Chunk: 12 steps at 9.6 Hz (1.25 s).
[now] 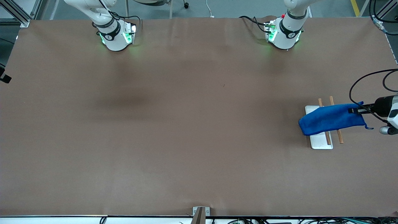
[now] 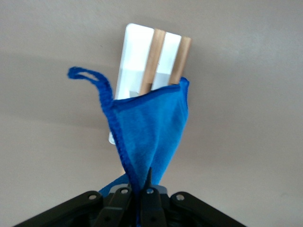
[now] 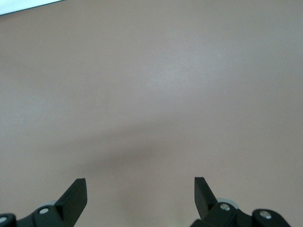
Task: Right arm passes towel to left arm to hang
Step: 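Lower the towel over the wooden dowels with the left gripper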
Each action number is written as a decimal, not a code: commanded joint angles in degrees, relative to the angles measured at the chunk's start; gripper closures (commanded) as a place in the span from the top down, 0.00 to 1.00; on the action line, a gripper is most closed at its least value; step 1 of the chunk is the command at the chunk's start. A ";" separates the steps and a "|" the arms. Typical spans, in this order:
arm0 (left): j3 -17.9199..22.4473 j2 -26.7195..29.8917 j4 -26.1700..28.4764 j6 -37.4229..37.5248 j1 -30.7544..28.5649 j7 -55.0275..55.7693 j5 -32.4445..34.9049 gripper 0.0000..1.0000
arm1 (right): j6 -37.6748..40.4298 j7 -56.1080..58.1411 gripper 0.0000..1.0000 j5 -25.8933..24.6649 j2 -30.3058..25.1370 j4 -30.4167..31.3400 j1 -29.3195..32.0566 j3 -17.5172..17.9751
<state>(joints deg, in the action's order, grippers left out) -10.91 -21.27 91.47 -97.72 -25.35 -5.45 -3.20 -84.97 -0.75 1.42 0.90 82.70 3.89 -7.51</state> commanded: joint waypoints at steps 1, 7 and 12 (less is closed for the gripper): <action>-0.25 -3.50 -0.42 -4.04 -1.62 -3.84 1.71 0.01 | -0.90 0.83 1.00 -0.54 -0.81 2.89 1.81 1.87; -0.16 -7.38 -0.42 -10.21 -5.75 -10.45 3.81 0.03 | 0.24 0.92 1.00 -1.24 -0.82 1.59 2.27 3.64; -0.25 -9.49 -0.68 -10.48 -6.73 -11.51 3.73 1.00 | 0.33 0.31 1.00 -1.33 -0.82 1.50 1.83 3.64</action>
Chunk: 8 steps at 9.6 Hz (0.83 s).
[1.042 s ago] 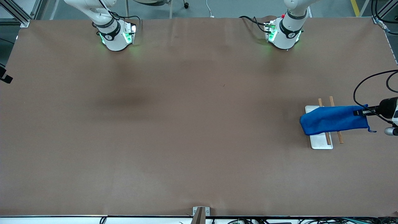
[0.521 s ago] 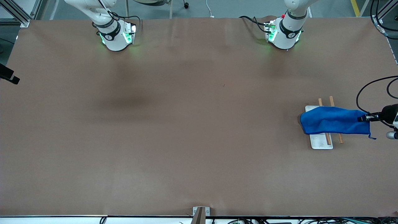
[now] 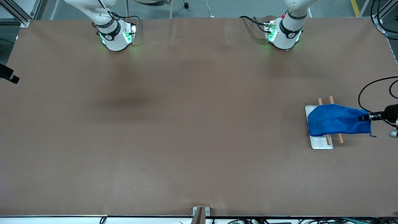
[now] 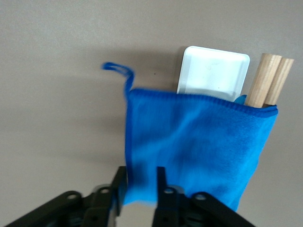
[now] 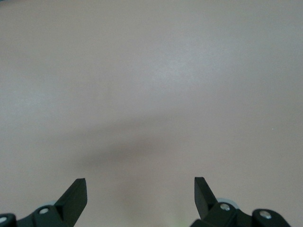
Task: Right arm passes towel to left arm to hang
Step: 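Open the left gripper to release the towel on the dowels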
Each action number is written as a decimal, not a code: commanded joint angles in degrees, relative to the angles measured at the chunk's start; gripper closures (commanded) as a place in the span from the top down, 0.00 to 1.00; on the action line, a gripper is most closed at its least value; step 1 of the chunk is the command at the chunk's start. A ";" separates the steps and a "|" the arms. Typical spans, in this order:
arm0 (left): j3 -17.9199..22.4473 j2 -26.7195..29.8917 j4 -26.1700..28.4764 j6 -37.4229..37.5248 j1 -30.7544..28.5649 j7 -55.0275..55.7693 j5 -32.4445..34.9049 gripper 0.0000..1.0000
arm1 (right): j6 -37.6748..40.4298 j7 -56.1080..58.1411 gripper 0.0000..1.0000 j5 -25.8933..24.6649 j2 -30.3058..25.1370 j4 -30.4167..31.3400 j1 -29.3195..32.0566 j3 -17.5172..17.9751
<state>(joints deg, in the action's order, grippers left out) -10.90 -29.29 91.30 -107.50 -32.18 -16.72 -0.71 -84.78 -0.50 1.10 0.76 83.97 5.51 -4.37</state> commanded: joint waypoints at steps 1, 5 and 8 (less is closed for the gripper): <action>-0.61 -1.03 -0.95 -0.69 0.53 0.36 1.33 1.00 | 0.05 -0.02 1.00 -1.01 -0.67 0.22 0.20 0.59; -1.05 6.50 -4.73 5.62 7.19 8.05 4.31 1.00 | 0.05 -0.81 1.00 -1.01 -0.67 0.22 0.20 0.76; -3.58 14.68 -5.86 10.81 10.47 14.08 4.23 1.00 | 0.14 -0.81 1.00 -0.92 -0.67 0.22 0.29 0.68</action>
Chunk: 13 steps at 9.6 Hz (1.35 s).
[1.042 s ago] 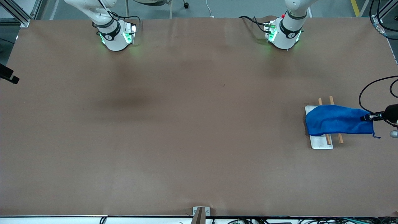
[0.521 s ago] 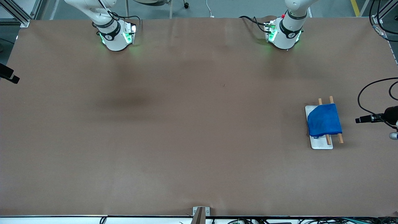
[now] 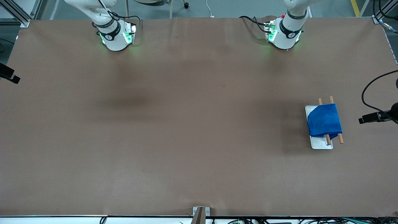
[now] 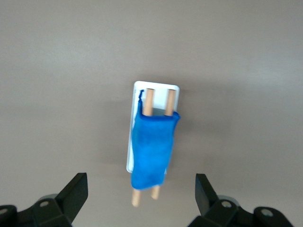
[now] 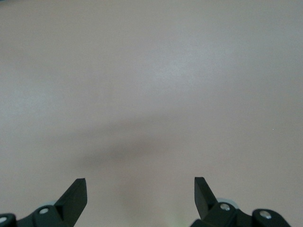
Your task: Right arm passes towel to left arm to hang
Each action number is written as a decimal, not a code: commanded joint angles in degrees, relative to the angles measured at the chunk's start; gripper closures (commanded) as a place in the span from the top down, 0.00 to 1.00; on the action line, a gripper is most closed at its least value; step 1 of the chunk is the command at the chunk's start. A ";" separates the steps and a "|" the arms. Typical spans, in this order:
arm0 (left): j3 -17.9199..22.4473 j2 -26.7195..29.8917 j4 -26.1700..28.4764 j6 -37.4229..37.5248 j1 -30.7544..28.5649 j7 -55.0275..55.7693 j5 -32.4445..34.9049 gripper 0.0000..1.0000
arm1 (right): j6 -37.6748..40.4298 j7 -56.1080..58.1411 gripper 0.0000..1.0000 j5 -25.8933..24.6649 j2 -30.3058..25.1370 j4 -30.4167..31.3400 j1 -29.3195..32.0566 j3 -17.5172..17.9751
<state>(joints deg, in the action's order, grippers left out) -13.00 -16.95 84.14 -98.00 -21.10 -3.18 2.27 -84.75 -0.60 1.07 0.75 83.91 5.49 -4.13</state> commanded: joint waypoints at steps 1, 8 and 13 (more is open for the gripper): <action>-2.46 2.71 -1.67 3.75 -0.61 0.28 1.16 1.00 | 0.11 -0.71 1.00 -0.89 -0.66 0.29 0.23 0.44; -7.93 13.17 -6.54 16.17 2.09 0.72 -1.92 1.00 | 0.37 -0.71 1.00 -0.89 -0.66 0.38 0.40 0.44; 7.89 23.01 6.82 16.70 19.67 1.42 -1.65 1.00 | -0.07 -0.80 1.00 -0.81 -0.66 0.38 0.49 0.35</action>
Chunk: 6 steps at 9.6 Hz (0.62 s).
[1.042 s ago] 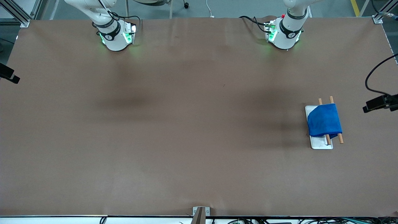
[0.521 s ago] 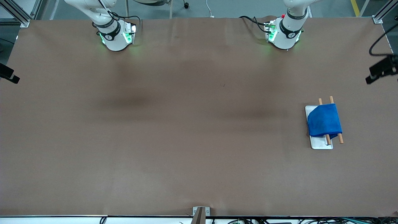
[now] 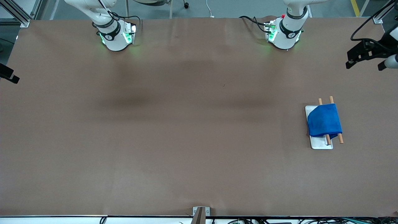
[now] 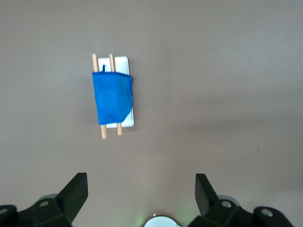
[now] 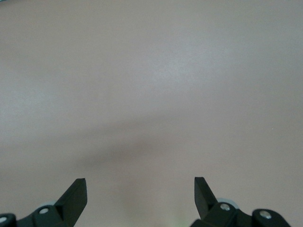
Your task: Right arm passes towel to left arm to hang
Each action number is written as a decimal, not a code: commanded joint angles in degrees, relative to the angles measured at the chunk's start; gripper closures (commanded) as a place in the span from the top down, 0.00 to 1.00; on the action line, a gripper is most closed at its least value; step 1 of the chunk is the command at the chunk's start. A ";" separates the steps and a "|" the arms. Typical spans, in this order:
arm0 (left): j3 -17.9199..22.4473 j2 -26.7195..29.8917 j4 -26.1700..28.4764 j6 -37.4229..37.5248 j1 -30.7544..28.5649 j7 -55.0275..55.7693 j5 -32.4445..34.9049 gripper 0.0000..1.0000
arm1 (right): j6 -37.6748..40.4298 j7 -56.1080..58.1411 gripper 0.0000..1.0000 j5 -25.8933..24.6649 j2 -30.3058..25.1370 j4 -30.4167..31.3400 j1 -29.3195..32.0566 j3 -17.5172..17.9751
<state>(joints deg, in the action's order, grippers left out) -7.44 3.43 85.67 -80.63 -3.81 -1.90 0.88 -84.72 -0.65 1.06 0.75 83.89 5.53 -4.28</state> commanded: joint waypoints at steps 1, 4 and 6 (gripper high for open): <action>3.30 3.24 6.43 -1.89 3.97 0.14 -0.09 1.00 | -0.18 -0.76 1.00 -0.80 -0.67 0.40 0.45 0.50; 4.19 3.42 8.01 -4.53 5.92 0.23 0.00 1.00 | -0.18 -0.76 1.00 -0.54 -0.67 0.40 0.53 0.41; 4.28 3.51 9.25 -5.68 5.92 0.23 -0.52 1.00 | 0.08 -0.76 1.00 -0.45 -0.67 0.40 0.53 0.41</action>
<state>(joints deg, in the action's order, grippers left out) -4.00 5.96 91.10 -84.70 1.44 -1.90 0.88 -84.76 -0.67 1.07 0.75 83.89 5.54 -4.33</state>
